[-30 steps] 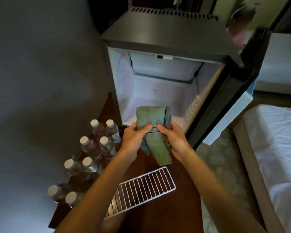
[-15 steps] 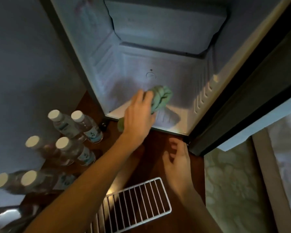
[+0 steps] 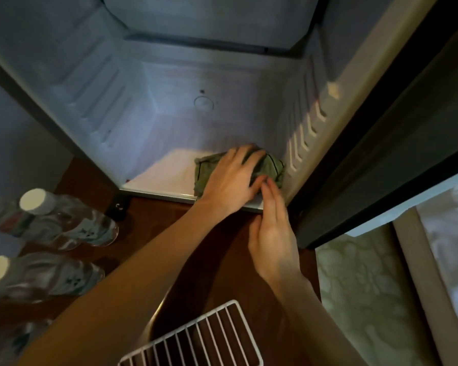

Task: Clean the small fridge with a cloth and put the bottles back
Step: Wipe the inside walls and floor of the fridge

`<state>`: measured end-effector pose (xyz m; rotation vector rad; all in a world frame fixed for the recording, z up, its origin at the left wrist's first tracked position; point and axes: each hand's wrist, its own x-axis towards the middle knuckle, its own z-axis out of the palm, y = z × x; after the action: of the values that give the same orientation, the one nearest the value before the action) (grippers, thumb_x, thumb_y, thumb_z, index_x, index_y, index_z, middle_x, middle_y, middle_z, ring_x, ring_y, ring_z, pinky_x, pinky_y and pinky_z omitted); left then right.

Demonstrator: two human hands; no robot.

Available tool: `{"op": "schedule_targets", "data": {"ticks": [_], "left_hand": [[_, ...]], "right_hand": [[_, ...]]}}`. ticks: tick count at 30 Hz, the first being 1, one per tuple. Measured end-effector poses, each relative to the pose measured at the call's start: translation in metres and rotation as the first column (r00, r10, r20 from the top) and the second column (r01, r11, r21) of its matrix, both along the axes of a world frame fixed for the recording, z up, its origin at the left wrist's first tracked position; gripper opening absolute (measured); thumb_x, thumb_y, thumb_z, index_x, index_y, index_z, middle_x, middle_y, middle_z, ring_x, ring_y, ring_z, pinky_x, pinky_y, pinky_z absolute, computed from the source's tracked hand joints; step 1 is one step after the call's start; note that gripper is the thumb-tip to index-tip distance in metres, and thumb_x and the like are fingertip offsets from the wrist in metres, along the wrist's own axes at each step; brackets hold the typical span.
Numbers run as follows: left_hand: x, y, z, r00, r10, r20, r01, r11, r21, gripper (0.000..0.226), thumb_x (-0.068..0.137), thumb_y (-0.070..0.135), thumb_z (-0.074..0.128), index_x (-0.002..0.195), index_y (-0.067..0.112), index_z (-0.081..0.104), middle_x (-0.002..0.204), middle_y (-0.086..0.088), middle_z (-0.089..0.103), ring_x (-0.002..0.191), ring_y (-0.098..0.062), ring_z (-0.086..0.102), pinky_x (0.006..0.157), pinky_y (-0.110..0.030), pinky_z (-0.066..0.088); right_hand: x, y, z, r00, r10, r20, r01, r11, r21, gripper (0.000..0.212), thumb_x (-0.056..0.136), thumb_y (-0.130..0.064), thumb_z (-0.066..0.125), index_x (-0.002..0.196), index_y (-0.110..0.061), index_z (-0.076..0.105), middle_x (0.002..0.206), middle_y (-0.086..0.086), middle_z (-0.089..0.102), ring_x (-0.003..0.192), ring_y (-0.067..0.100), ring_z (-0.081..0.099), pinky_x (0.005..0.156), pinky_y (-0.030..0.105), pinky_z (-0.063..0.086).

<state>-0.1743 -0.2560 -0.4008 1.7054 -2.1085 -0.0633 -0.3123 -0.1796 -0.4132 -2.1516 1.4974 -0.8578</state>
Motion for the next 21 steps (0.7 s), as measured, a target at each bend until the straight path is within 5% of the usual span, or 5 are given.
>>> {"op": "schedule_targets", "data": {"ticks": [5,10,17,21], "left_hand": [[0.006,-0.004,-0.012,0.985,-0.042,-0.168,0.058,0.994,0.092,0.054,0.093,0.043,0.058,0.138,0.013,0.055,0.134,-0.006,0.055,0.125,-0.024,0.050,0.104,-0.034,0.040],[0.000,0.022,-0.016,0.973,-0.033,-0.229,0.048,0.997,0.061,0.054,0.083,0.041,0.074,0.128,0.013,0.062,0.123,-0.002,0.058,0.117,-0.020,0.052,0.098,-0.028,0.040],[-0.015,0.036,-0.013,0.989,0.047,-0.143,-0.041,0.998,0.046,0.049,0.073,0.043,0.078,0.112,0.017,0.064,0.112,-0.001,0.056,0.105,-0.021,0.053,0.087,-0.036,0.048],[-0.021,0.039,-0.015,0.994,0.062,-0.092,-0.063,0.998,-0.018,0.038,0.080,0.038,0.067,0.110,0.015,0.067,0.111,-0.004,0.058,0.102,-0.021,0.054,0.085,-0.033,0.048]], "right_hand": [[0.014,0.027,-0.011,0.992,-0.109,-0.067,0.115,0.989,0.098,0.073,0.088,0.002,0.053,0.153,0.001,0.020,0.161,0.016,0.018,0.148,0.030,0.021,0.117,0.044,0.033],[0.000,0.078,-0.036,0.989,-0.144,-0.037,0.149,0.963,0.223,0.076,0.091,0.000,0.052,0.155,-0.005,0.012,0.163,0.010,0.010,0.152,0.023,0.013,0.115,0.045,0.037],[0.005,0.052,-0.023,0.984,-0.164,0.070,0.152,0.977,0.151,0.072,0.092,0.003,0.048,0.155,-0.011,0.015,0.162,0.007,0.016,0.150,0.018,0.020,0.114,0.044,0.038],[0.012,0.035,-0.015,0.982,-0.174,0.078,0.168,0.982,0.086,0.087,0.082,0.016,0.044,0.157,-0.010,0.009,0.165,0.007,0.008,0.152,0.018,0.012,0.119,0.043,0.031]]}}
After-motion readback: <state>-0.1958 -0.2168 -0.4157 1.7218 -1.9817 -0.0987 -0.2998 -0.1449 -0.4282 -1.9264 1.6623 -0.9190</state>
